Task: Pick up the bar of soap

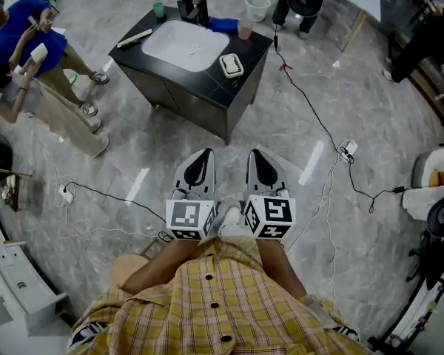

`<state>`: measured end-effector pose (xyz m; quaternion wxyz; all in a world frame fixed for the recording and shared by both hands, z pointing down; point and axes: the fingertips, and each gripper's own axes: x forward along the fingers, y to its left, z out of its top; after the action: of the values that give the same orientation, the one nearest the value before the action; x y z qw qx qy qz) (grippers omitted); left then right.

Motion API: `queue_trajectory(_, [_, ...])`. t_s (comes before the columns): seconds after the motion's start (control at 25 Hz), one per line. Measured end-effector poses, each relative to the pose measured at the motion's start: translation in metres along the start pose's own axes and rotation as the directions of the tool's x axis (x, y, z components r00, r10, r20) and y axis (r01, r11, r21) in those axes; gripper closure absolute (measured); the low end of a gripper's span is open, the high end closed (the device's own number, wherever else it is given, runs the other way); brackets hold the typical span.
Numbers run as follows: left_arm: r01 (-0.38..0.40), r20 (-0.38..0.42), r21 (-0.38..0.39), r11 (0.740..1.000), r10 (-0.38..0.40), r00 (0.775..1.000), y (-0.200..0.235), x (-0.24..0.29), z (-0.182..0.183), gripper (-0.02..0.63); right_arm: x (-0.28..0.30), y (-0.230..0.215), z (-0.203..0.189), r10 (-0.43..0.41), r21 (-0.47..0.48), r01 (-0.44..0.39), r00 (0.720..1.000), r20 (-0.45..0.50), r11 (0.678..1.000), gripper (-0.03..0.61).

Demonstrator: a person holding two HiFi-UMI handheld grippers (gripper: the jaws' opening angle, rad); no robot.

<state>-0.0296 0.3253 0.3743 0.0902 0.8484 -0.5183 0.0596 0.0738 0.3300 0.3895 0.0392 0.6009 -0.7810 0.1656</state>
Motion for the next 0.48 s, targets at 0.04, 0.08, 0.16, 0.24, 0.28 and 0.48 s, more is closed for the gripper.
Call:
queue_trajectory(0.04, [-0.008, -0.005, 0.003, 1.000, 0.008, 1.000, -0.002, 0.003, -0.002, 0.603, 0.003, -0.005, 0.000, 0.005, 0.001, -0.005, 1.000, 0.000, 1.000, 0.557])
queue_trajectory(0.08, [-0.014, -0.007, 0.008, 1.000, 0.014, 1.000, -0.003, 0.007, -0.003, 0.603, 0.006, -0.010, 0.000, 0.010, 0.000, -0.010, 1.000, -0.002, 1.000, 0.557])
queue_trajectory(0.16, [-0.026, -0.013, 0.011, 1.000, 0.026, 1.000, -0.005, 0.015, -0.006, 0.603, 0.012, -0.016, -0.003, 0.020, -0.004, -0.020, 1.000, -0.012, 1.000, 0.557])
queue_trajectory(0.24, [-0.032, -0.022, 0.009, 0.999, 0.032, 0.999, -0.006, 0.020, -0.008, 0.603, 0.017, -0.021, -0.004, 0.024, 0.000, -0.024, 1.000, -0.019, 1.000, 0.557])
queue_trajectory(0.28, [-0.033, -0.024, 0.009, 0.999, 0.033, 0.999, -0.007, 0.023, -0.007, 0.603, 0.018, -0.024, -0.002, 0.024, 0.002, -0.024, 1.000, -0.018, 1.000, 0.557])
queue_trajectory(0.48, [-0.030, -0.013, 0.008, 1.000, 0.030, 0.999, -0.003, 0.045, -0.002, 0.603, 0.037, -0.033, 0.009, 0.023, -0.007, -0.023, 1.000, -0.011, 1.000, 0.557])
